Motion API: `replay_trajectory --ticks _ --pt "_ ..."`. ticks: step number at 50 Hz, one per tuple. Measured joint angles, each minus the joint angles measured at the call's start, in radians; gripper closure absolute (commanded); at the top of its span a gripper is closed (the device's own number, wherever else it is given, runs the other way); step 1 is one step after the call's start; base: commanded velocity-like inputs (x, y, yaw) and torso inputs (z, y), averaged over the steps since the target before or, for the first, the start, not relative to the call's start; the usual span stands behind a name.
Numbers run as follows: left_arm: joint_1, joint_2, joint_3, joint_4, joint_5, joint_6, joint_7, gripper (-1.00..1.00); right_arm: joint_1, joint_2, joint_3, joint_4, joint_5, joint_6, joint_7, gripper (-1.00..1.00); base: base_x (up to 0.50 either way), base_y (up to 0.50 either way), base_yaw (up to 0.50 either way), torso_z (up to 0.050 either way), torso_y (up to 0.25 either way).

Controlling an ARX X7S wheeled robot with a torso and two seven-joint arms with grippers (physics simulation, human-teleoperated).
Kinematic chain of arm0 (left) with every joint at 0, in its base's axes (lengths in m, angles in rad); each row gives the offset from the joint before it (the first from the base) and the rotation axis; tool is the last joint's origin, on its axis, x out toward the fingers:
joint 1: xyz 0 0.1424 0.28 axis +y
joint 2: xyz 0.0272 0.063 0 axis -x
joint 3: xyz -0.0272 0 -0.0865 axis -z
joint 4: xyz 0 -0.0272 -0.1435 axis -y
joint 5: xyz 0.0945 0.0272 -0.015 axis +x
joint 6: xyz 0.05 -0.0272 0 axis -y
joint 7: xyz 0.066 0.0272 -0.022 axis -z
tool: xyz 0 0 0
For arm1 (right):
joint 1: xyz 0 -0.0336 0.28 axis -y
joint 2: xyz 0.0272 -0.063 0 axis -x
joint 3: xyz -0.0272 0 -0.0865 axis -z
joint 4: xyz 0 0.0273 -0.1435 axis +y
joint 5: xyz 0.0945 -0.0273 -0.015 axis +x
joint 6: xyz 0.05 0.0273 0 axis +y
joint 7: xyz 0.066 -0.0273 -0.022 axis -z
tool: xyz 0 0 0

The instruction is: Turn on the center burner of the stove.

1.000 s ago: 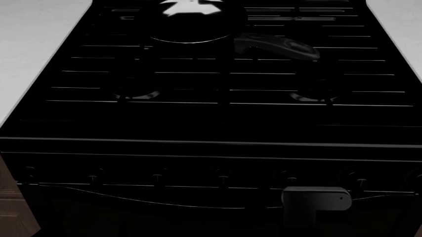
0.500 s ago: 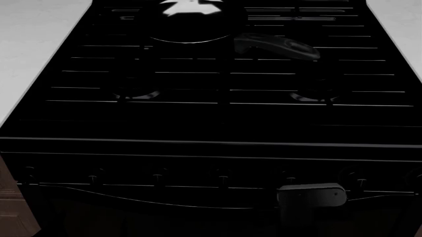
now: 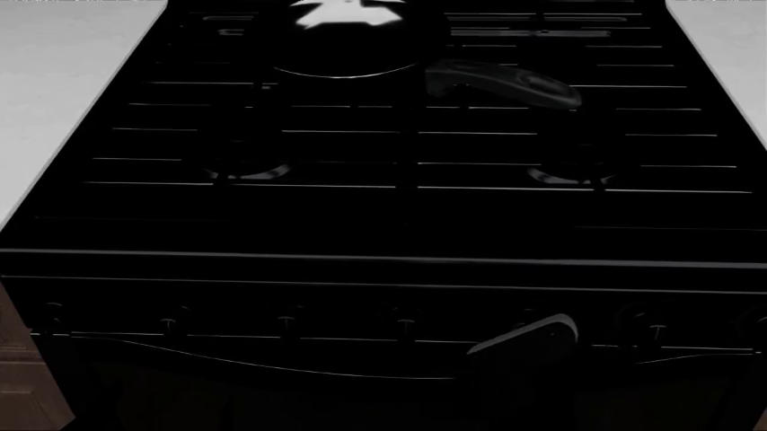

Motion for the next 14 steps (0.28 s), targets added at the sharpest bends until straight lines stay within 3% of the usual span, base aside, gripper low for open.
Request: replay_trajectory --ticks 14 --pt "-0.003 -0.005 0.008 -0.001 -0.005 -0.002 -0.006 -1.00 -0.029 0.028 -0.059 -0.133 -0.116 0.106 0.004 1.00 0.00 0.00 0.00 0.000 0.000"
